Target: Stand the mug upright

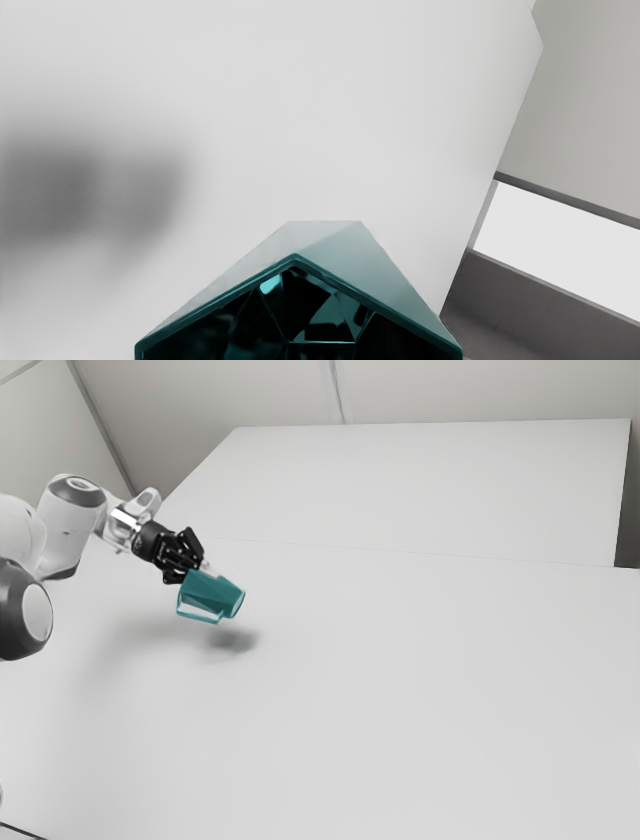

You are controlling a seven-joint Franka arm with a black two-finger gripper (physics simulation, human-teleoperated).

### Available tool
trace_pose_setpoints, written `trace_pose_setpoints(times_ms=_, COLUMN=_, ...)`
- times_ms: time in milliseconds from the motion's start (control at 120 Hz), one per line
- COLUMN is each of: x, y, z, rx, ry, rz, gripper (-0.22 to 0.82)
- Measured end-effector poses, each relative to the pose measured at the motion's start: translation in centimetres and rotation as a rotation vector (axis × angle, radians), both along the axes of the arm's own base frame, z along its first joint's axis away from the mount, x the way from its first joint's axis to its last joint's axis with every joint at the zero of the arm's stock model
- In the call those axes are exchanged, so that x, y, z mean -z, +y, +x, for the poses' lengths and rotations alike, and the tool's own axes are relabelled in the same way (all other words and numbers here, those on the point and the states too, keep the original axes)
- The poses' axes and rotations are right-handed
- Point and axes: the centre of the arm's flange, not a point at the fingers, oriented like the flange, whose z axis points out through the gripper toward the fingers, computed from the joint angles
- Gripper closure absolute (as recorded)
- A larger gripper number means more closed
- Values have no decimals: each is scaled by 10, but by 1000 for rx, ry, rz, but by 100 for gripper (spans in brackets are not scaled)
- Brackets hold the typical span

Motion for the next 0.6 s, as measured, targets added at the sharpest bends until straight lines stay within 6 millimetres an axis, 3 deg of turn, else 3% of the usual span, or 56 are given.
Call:
trace_pose_setpoints(times_ms=350, x=-55, y=-36, z=1, rx=75, ry=2, rz=257, gripper=79)
trace_pose_setpoints(times_ms=600, x=-68, y=-59, z=6, rx=126, ry=20, rz=443, gripper=79)
